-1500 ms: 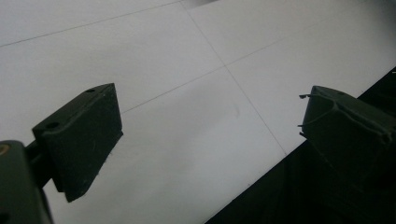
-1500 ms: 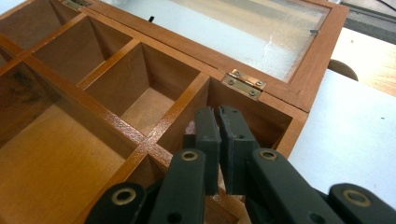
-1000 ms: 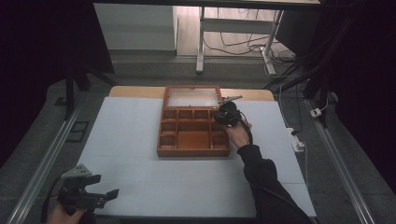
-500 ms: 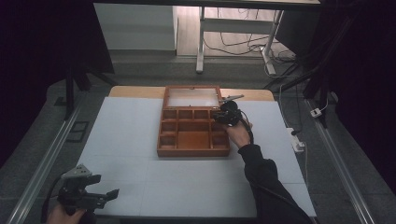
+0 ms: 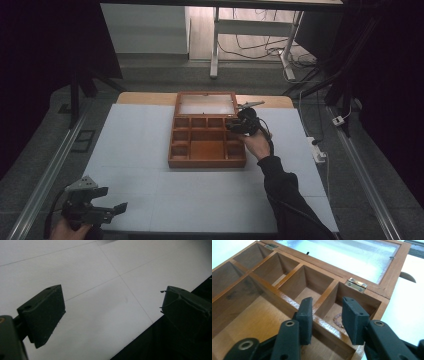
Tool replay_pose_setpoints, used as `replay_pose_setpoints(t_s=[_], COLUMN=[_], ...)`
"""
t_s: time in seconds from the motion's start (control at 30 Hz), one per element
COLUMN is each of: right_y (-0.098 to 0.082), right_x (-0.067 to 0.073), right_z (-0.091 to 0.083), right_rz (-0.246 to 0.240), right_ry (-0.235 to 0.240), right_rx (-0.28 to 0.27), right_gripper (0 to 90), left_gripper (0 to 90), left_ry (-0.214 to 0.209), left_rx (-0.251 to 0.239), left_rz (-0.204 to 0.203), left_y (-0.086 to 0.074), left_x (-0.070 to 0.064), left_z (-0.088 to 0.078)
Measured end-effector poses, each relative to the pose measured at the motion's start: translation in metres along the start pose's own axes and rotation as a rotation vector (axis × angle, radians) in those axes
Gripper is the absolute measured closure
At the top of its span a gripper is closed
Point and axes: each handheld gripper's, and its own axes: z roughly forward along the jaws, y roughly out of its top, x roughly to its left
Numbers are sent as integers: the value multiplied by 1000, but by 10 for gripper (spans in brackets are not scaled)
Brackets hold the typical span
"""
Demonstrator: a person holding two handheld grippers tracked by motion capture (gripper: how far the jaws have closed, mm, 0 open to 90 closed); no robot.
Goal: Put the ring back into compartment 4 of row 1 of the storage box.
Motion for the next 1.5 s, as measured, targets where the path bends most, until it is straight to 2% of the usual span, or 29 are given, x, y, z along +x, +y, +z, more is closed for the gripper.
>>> replay_pose_setpoints(t_s=[0.47,0.5,0.7,0.9,1.07,1.27,1.5], right_y=[0,0,0,-4,-7,-10,-16], right_x=[9,11,15,20,22,27,34], right_z=[-9,-10,-16,-27,-34,-42,-49], right_rz=[6,9,0,-13,-18,-25,-48], right_ry=[62,66,70,76,82,91,91], right_rx=[0,4,-4,-23,-26,-12,-5], right_gripper=[390,354,298,193,154,80,41], left_gripper=[49,49,49,49,49,49,50], left_ry=[-2,-1,-1,0,0,0,1], left_rx=[-2,-2,-2,-1,-1,2,3], left_rz=[-1,-1,-2,-2,-2,1,3], left_y=[0,0,0,0,0,0,0], left_x=[0,0,0,0,0,0,0], left_z=[0,0,0,0,0,0,0])
